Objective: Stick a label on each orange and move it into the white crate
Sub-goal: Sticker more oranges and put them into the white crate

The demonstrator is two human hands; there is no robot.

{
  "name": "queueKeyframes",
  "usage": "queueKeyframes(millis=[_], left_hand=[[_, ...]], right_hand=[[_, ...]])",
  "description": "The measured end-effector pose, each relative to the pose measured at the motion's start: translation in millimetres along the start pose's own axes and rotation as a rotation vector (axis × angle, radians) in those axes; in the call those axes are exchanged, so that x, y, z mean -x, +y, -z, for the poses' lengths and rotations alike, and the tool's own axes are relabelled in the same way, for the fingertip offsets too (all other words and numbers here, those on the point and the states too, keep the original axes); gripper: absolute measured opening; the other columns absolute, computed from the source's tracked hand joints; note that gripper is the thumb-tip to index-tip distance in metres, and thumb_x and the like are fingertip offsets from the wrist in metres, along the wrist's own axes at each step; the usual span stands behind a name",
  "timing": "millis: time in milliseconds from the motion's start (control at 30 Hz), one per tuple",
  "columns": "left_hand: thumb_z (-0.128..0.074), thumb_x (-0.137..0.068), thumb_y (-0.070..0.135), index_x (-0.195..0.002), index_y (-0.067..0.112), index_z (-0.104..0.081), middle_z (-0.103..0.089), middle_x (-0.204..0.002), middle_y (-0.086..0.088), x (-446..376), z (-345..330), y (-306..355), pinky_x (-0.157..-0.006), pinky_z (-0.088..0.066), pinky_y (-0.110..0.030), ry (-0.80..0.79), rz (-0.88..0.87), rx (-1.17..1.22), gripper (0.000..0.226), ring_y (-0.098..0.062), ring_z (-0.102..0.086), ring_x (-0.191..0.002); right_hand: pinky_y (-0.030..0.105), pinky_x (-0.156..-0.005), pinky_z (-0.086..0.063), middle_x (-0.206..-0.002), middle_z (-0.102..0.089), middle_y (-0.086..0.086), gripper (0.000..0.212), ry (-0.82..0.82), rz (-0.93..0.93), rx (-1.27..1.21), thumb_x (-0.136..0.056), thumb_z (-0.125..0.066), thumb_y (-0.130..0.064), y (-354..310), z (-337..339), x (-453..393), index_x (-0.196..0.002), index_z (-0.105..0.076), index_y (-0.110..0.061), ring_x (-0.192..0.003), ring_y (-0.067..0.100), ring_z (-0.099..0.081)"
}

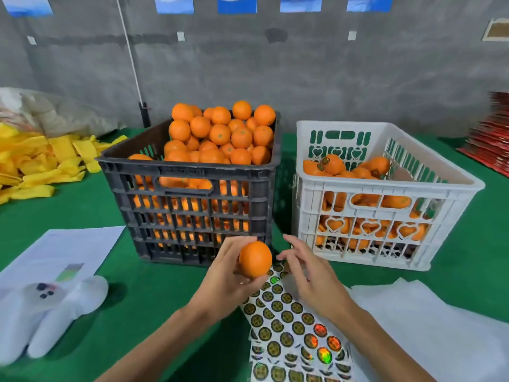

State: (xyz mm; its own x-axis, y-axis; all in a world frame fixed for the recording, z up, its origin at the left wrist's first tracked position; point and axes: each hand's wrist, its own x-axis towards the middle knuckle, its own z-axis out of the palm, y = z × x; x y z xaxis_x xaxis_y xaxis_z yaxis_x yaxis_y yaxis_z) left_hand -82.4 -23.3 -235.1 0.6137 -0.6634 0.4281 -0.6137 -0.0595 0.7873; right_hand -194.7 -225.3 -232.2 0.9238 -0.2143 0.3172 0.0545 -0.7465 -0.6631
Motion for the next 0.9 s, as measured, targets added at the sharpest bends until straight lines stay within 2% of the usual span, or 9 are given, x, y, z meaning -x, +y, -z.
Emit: queueKeyframes(millis=[133, 267, 367, 433, 500, 600, 733, 800, 900], left_hand=[[-0.087, -0.083, 0.044, -0.141, 0.045, -0.049, -0.050, -0.139, 0.014, 20, -5, -17, -0.084, -0.063, -0.031, 0.038, 0.153, 0.144, 0.069, -0.018, -0.067, -0.115], [-0.086, -0.087, 0.042, -0.151, 0.039, -0.042, -0.052, -0.139, 0.011, 26, -15, -15, -0.085, -0.063, -0.039, -0.011, 0.217, 0.300, 0.078, -0.030, -0.070, -0.111], [-0.082, -0.092, 0.038, -0.156, 0.035, -0.036, -0.047, -0.143, 0.011, 29, -22, -16, -0.092, -0.062, -0.039, -0.109, 0.180, 0.305, 0.079, -0.029, -0.067, -0.118], [-0.079, -0.094, 0.042, -0.157, 0.037, -0.033, -0.044, -0.143, 0.013, 30, -26, -16, -0.093, -0.061, -0.036, -0.171, 0.171, 0.257, 0.078, -0.024, -0.066, -0.119], [-0.076, -0.095, 0.046, -0.156, 0.041, -0.031, -0.045, -0.142, 0.016, 31, -30, -16, -0.094, -0.061, -0.034, -0.191, 0.172, 0.224, 0.077, -0.020, -0.067, -0.119], [-0.074, -0.095, 0.051, -0.154, 0.044, -0.030, -0.052, -0.139, 0.011, 30, -33, -15, -0.097, -0.060, -0.039, -0.148, 0.237, 0.326, 0.074, -0.025, -0.069, -0.118], [-0.071, -0.090, 0.063, -0.147, 0.056, -0.033, -0.064, -0.132, -0.010, 29, -30, -11, -0.101, -0.057, -0.043, -0.092, 0.330, 0.468, 0.069, -0.032, -0.074, -0.108], [-0.070, -0.090, 0.064, -0.145, 0.057, -0.033, -0.067, -0.128, -0.014, 29, -29, -11, -0.101, -0.057, -0.043, -0.088, 0.346, 0.481, 0.067, -0.030, -0.076, -0.106], [-0.070, -0.089, 0.065, -0.145, 0.056, -0.034, -0.065, -0.131, -0.014, 29, -30, -11, -0.102, -0.057, -0.042, -0.090, 0.346, 0.489, 0.068, -0.031, -0.074, -0.109]], right_hand=[[0.025, -0.099, -0.040, -0.134, -0.057, -0.016, 0.041, -0.221, 0.029, 0.213, -0.106, -0.048, -0.033, 15, -11, 6, -0.147, -0.048, -0.035, -0.117, -0.001, -0.048], [0.028, -0.108, -0.034, -0.151, -0.044, -0.015, 0.043, -0.215, -0.008, 0.439, -0.106, -0.043, -0.045, 11, -13, 13, -0.145, -0.054, -0.030, -0.132, 0.008, -0.037], [0.028, -0.094, -0.042, -0.138, -0.040, -0.011, 0.041, -0.121, -0.142, 0.504, -0.104, -0.043, -0.052, 3, -18, 21, -0.138, -0.053, -0.031, -0.123, 0.011, -0.039], [0.026, -0.079, -0.044, -0.127, -0.039, -0.007, 0.033, -0.074, -0.205, 0.493, -0.104, -0.047, -0.048, -4, -21, 21, -0.131, -0.052, -0.029, -0.112, 0.013, -0.047], [0.027, -0.072, -0.045, -0.122, -0.039, -0.008, 0.029, -0.087, -0.191, 0.455, -0.105, -0.048, -0.044, -5, -17, 18, -0.128, -0.055, -0.029, -0.100, 0.014, -0.055], [0.028, -0.082, -0.047, -0.121, -0.042, -0.019, 0.037, -0.216, -0.107, 0.298, -0.100, -0.052, -0.056, 6, -2, 16, -0.129, -0.061, -0.035, -0.103, 0.004, -0.052], [0.032, -0.113, -0.029, -0.154, -0.031, -0.028, 0.065, -0.387, 0.056, 0.350, -0.092, -0.048, -0.076, 21, 2, 16, -0.144, -0.056, -0.039, -0.137, -0.004, -0.025], [0.032, -0.116, -0.027, -0.155, -0.031, -0.031, 0.070, -0.384, 0.049, 0.271, -0.089, -0.047, -0.079, 26, -1, 16, -0.146, -0.054, -0.039, -0.139, -0.008, -0.022], [0.032, -0.106, -0.041, -0.147, -0.044, -0.031, 0.064, -0.299, 0.023, 0.181, -0.088, -0.051, -0.074, 31, -6, 15, -0.137, -0.064, -0.037, -0.131, -0.011, -0.031]])
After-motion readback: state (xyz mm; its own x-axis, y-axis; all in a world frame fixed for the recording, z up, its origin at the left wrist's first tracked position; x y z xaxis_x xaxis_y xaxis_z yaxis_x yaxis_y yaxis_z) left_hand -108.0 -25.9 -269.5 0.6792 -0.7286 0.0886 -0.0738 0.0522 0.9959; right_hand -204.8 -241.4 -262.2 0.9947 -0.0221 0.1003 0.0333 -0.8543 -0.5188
